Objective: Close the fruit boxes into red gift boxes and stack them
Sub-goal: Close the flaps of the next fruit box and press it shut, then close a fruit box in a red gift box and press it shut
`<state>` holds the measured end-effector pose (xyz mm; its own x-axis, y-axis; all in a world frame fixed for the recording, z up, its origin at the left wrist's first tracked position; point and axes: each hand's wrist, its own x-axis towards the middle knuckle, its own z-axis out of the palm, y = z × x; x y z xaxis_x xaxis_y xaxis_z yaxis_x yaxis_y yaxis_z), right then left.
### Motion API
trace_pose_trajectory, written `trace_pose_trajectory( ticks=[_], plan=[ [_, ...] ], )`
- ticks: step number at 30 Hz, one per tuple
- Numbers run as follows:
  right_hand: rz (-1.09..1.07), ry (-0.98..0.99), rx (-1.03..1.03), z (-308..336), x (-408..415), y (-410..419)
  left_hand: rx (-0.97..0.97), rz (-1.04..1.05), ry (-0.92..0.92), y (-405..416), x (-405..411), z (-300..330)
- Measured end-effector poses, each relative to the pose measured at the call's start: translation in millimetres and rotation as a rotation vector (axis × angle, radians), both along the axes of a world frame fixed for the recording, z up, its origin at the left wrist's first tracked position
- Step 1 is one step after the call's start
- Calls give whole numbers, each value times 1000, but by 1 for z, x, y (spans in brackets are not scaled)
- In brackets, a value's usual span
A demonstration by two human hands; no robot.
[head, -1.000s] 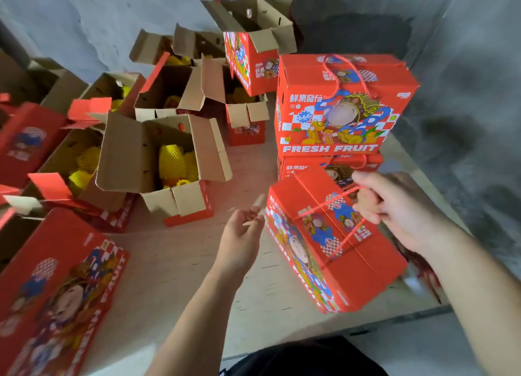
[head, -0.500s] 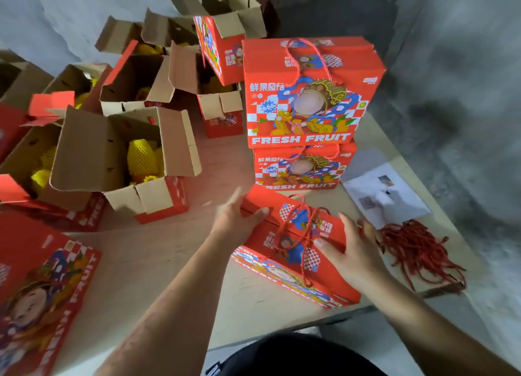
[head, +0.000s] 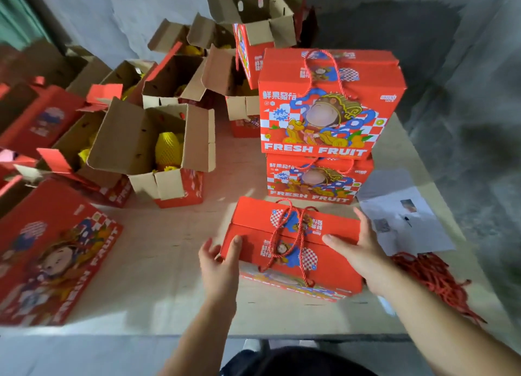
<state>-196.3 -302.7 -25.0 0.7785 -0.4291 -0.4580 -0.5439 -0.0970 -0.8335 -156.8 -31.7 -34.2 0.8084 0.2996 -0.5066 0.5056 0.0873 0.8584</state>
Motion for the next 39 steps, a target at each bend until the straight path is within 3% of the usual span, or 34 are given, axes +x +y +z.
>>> trace_pose_trajectory(
  ticks=[2,4,7,9,11,14,21,28,30,33,35,36,39],
  plan=[
    [-131,34,240,-1,-1,7,-176,54,158,-18,-25,3],
    [-207,53,356,-5,-6,18,-331,-83,96,-38,-34,6],
    [-222,116,504,-11,-18,45,-241,-111,-123,-37,-5,15],
    [-123,137,597,-10,-23,69,-122,-107,-209,-21,26,21],
    [21,141,606,-8,-21,88,-80,-125,-245,-4,53,25],
    [98,96,591,-8,-10,114,-227,-144,-200,19,68,27],
    [-285,-118,625,-12,15,175,-282,-538,-169,62,33,9],
    [-454,-202,608,-18,43,206,-285,-723,-151,79,100,20],
    [-483,-206,595,-23,42,209,-147,-790,-174,87,108,17],
    [-515,-226,619,-28,37,207,497,-796,-455,115,143,21],
    [-506,-230,618,-30,36,206,815,-738,-633,124,185,23],
    [-503,-231,614,-29,36,207,937,-768,-634,126,206,26],
    [-519,-237,644,-27,35,210,1144,-959,-345,138,256,27]
  ],
)
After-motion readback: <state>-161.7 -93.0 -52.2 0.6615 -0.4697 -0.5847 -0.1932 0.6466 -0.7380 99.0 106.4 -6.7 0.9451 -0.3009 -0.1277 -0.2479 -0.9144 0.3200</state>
